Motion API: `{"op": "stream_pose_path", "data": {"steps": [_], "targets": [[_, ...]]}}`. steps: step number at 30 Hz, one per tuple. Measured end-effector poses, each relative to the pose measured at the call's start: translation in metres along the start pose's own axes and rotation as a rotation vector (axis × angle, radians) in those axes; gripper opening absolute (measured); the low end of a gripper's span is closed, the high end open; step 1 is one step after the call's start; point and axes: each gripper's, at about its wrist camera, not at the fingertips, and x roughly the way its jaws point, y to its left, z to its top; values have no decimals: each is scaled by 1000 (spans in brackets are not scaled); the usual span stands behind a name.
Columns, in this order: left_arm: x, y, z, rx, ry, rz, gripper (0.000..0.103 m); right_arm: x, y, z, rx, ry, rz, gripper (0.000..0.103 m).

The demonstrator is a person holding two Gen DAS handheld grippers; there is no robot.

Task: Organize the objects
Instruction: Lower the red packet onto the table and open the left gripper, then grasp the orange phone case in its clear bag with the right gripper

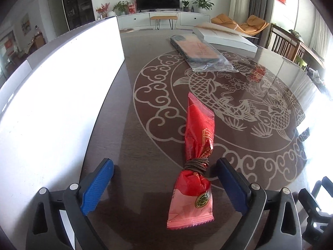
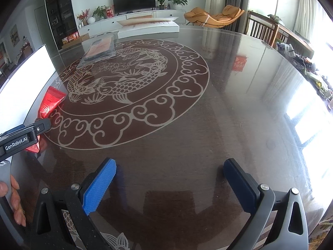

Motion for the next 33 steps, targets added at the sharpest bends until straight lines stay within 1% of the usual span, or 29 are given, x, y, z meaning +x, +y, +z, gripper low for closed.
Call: {"op": "stream_pose_path", "data": {"steps": [3,6,12,14,31,33], "targets": [[1,0,2,-12,19,10,101,0,0,0,0,0,-1,103],[2,0,1,5,2,-2,102,0,0,0,0,0,-1,103],[4,0,3,9,-9,-10,103,0,0,0,0,0,0,103],[5,-1,4,0,-16,-2,103,0,0,0,0,0,0,103],[7,-1,7,-8,-15,-4,103,1,1,1,-1,2,2,103],[7,-1,7,-8,-15,-4,103,1,-1,3,-5,18,16,103]]}}
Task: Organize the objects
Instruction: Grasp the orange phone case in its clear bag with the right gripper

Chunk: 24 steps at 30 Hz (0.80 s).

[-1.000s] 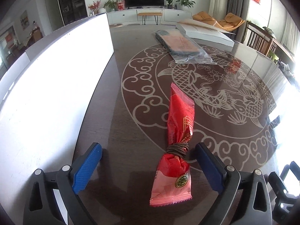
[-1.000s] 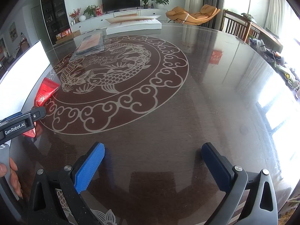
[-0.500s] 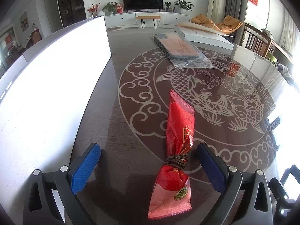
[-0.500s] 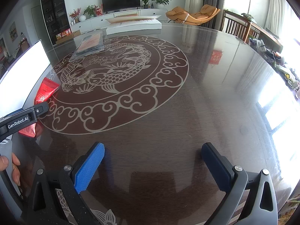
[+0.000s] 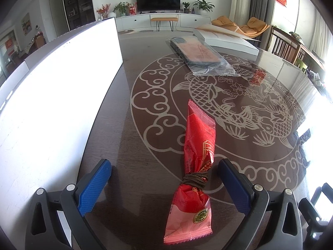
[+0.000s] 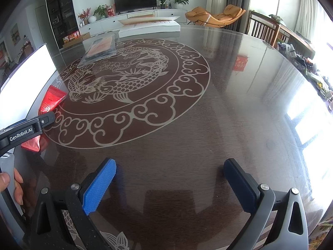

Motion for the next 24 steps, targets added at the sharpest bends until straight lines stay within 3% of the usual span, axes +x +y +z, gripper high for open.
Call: {"op": "stream_pose_path", "data": {"steps": [3,5,11,14,19,23,24], "targets": [[0,0,0,0,0,0,103,2,-8,23,41,-1,112,103],[0,0,0,0,0,0,103,10,0,56,-8,4,87,103],[0,0,0,0,0,0,103,58,77,174,-220,14,125,103],[0,0,0,0,0,0,103,94,119,214,-267,59,154,103],[0,0,0,0,0,0,103,141,165,253,-239,122,179,103],[0,0,0,0,0,0,103,171,191,252,-311,211,160,103],[0,0,0,0,0,1,103,166,193,248,-338,164,164,97]]}}
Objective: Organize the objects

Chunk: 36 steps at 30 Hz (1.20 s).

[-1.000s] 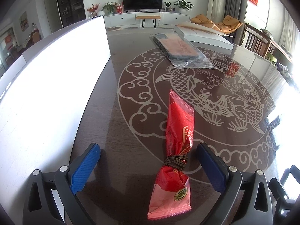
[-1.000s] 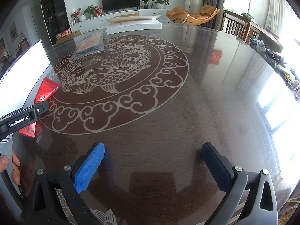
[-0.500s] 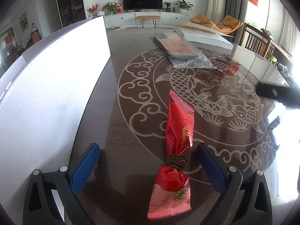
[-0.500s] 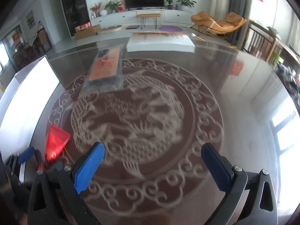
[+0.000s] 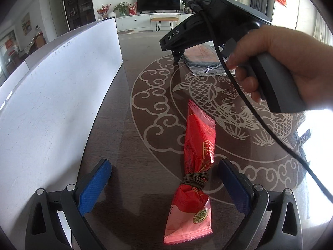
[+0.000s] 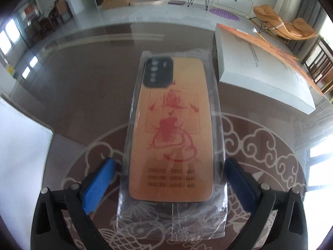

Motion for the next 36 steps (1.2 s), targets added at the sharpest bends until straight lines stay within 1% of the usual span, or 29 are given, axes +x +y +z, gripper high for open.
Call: {"op": "stream_pose_path", "data": {"steps": [1,2,3,6,8,10,13,17,19,21,23,26,28,29,31,32,34,36], "targets": [[0,0,0,0,0,0,103,-3,1,-5,-12,-25,20,93],[0,0,0,0,0,0,103,-7,0,-11,-19,-46,21,83],[0,0,0,0,0,0,103,-11,-2,-18,-18,-55,26,77],[0,0,0,0,0,0,103,-25,-14,-49,-22,-58,36,77],[0,0,0,0,0,0,103,-40,-24,-85,-32,-82,32,77],[0,0,0,0,0,0,103,-58,-38,-127,-13,-98,21,77],[0,0,0,0,0,0,103,-88,-60,-193,70,-114,-26,77],[0,0,0,0,0,0,103,-126,-80,-274,240,-151,-117,78],[0,0,0,0,0,0,103,-138,-78,-301,294,-170,-150,78],[0,0,0,0,0,1,103,-147,-72,-317,324,-189,-176,83],[0,1,0,0,0,0,103,-153,-67,-328,343,-193,-194,90],[0,1,0,0,0,0,103,-154,-70,-331,375,-171,-201,98],[0,1,0,-1,0,-1,103,-156,-76,-332,400,-152,-196,99],[0,1,0,-7,4,-4,103,-157,-81,-332,413,-143,-178,99],[0,0,2,-4,48,-10,103,-156,-93,-325,452,-117,-129,99],[0,-2,4,4,76,-13,103,-153,-100,-318,463,-90,-112,100],[3,-7,10,24,120,-23,103,-144,-105,-298,441,-10,-106,101],[8,-10,16,47,146,-37,103,-135,-105,-280,391,37,-123,101]]}}
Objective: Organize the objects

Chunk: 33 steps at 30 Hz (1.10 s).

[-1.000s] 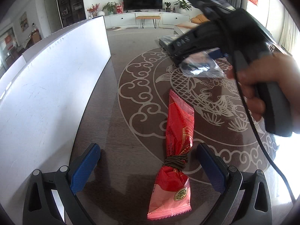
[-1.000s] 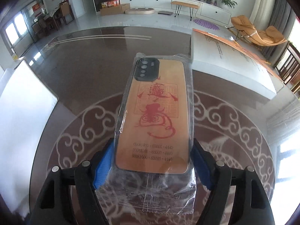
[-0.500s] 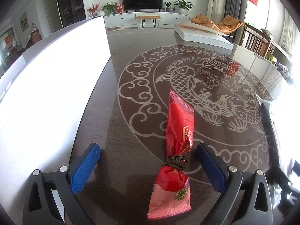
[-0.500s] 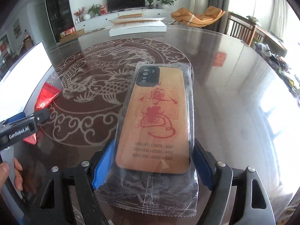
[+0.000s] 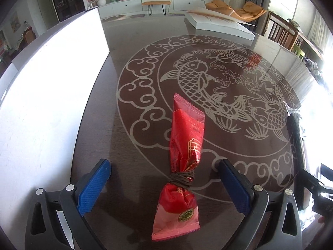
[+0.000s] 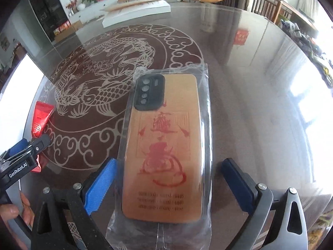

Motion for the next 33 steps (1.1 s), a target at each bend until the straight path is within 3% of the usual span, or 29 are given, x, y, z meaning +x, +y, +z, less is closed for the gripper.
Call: {"op": "stream_pose_path", "data": {"steps": [1,3,4,5,9,15,22,25,27,33], "targets": [[1,-1,2,16,-3,-9,103,7,5,6,-30,20,-26,101],[-5,-1,0,46,-59,-19,76,11,10,11,-59,14,-11,101],[-11,0,-2,49,-77,-23,39,8,9,11,-47,1,-16,94],[-15,1,-3,54,-73,-35,23,1,7,9,-29,-21,-20,76],[-30,9,-15,15,-91,-123,22,-15,-1,-14,18,-30,42,75],[-89,22,-25,-71,-166,-292,22,-71,-3,-38,33,-114,141,75],[-201,68,-29,-93,-387,-388,22,-148,52,-30,-73,-250,241,76],[-248,108,-39,-97,-466,-355,22,-175,97,-23,-147,-286,307,76],[-265,139,-44,-105,-482,-291,22,-190,134,-20,-206,-297,366,76],[-235,242,-62,-222,-319,-120,22,-198,275,-31,-418,-225,543,76]]}}
